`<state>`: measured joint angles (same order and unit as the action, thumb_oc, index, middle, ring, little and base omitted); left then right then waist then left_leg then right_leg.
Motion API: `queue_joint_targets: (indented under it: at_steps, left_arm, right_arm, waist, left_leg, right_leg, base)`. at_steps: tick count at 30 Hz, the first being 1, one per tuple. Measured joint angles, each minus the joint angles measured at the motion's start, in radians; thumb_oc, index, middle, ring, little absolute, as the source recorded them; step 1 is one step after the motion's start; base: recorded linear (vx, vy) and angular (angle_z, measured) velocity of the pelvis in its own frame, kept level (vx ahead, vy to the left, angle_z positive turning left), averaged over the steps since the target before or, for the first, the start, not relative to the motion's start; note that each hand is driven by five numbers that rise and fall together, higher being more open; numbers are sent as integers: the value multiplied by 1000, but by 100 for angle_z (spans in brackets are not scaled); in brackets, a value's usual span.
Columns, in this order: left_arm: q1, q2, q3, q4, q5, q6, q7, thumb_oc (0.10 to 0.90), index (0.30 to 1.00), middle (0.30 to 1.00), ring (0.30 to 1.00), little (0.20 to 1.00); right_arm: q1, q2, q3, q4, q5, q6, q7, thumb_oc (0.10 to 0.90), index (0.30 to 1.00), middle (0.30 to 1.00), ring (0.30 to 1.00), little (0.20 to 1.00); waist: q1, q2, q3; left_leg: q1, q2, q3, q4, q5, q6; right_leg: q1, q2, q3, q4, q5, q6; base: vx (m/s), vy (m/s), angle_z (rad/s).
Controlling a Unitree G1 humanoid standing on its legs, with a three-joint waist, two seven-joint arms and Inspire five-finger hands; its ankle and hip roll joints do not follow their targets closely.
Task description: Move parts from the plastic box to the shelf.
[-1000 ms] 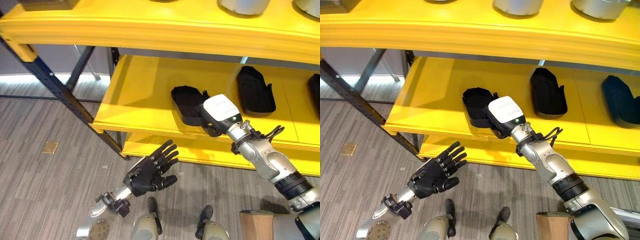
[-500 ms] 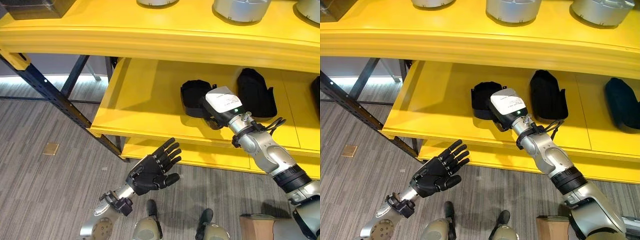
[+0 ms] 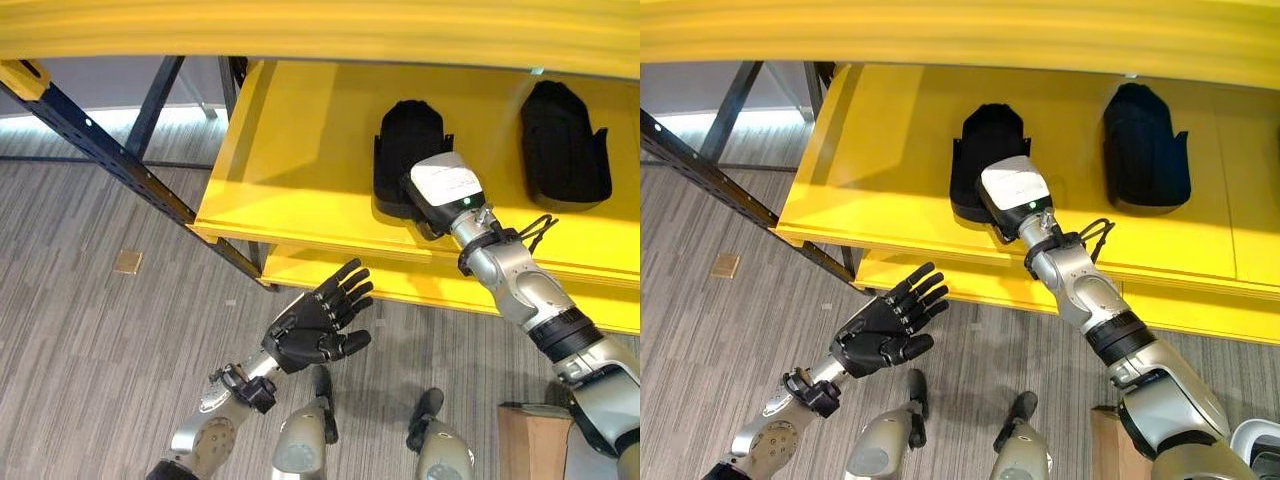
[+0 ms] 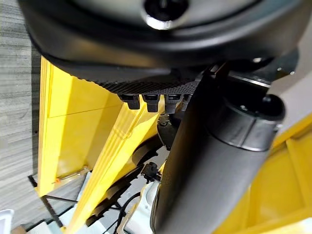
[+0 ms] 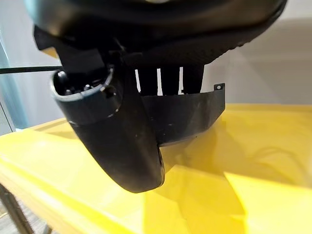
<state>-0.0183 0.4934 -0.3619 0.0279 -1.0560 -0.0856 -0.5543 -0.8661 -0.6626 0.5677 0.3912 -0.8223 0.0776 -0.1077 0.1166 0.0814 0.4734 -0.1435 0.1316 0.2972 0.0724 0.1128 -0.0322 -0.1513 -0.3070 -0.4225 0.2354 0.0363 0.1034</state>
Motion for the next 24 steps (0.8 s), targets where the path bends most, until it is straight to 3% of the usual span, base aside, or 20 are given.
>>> queue_joint_targets:
  at_steps: [8,24]
  left_arm:
    - [-40,-1,-9,-10,-1,0,40,900,1000,1000,1000,1000]
    - [-51,-3,-32,-56,0,15,87,900,1000,1000,1000,1000]
  right_arm:
    - [-76,1,9,54,-3,93,-39,400,300,300,300,300]
    - [-194,0,23,114,-21,149,-68,400,300,300,300,300]
  waist:
    - [24,10,38]
    - [33,9,51]
  left_leg:
    - [-73,-10,-7,40,-2,5]
    - [-212,-2,-30,138,-19,9]
  right_leg:
    - [-87,-34,6,90,-31,-6]
    - [-239,-61,28,227,-87,-33]
  base:
    - [-62,-2,5]
    - [-17,-8,3]
